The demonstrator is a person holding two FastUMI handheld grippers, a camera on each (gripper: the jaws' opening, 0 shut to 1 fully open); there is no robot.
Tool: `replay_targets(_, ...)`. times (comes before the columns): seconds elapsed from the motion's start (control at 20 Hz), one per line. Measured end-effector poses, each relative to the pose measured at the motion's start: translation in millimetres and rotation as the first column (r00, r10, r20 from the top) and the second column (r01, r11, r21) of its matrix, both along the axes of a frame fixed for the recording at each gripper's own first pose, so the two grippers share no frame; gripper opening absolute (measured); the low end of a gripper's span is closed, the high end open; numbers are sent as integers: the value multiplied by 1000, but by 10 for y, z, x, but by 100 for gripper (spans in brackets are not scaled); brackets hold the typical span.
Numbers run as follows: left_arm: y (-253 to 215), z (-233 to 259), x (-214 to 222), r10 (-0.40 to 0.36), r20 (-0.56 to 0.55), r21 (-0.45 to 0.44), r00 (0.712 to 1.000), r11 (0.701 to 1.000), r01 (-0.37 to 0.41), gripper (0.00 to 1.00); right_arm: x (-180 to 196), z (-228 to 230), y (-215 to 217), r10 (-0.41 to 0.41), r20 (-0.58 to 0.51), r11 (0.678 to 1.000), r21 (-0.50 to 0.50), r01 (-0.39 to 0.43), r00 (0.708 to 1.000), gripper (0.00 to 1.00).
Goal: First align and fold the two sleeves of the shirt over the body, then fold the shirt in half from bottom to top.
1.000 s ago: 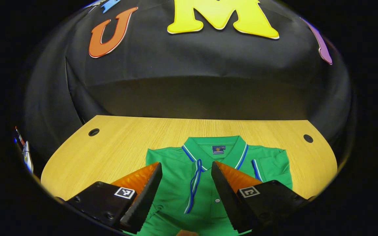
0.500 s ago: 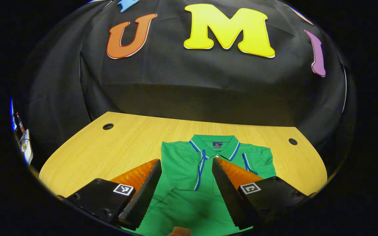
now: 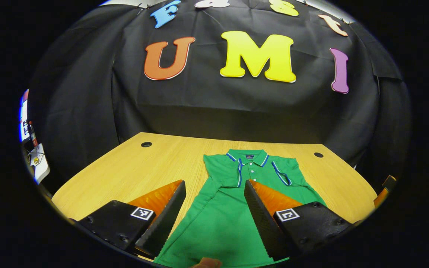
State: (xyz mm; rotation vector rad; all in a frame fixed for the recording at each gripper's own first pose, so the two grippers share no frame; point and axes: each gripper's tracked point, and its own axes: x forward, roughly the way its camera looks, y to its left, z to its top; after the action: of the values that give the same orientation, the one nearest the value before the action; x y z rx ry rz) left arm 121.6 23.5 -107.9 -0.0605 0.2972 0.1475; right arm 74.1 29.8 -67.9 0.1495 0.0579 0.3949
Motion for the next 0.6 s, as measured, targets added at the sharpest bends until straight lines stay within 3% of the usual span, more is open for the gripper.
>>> replay_targets(0.05,28,-51,-158,-2,9,6,1000,1000,2,100,-56,-64,-28,-14,-13,1000,-5,14,1000,92)
replay_targets(0.1,30,-92,-290,-9,17,3,1000,1000,9,100,-103,-96,-38,-28,-28,1000,3,28,999,95)
replay_targets(0.3,90,-315,-721,-12,35,5,999,1000,12,100,-200,-31,-126,-89,13,996,25,88,996,95)
replay_targets(0.45,109,-562,-951,-28,25,13,999,1000,28,100,-333,-297,-107,-84,-31,996,-18,83,996,92)
replay_targets(0.5,107,-663,-1004,-43,12,3,999,999,43,100,-379,-422,-160,-97,-52,994,-47,95,994,95)
replay_targets(0.6,143,-881,-1112,-52,-25,-32,998,998,51,100,-438,-681,-251,-129,-96,989,-82,121,987,92)
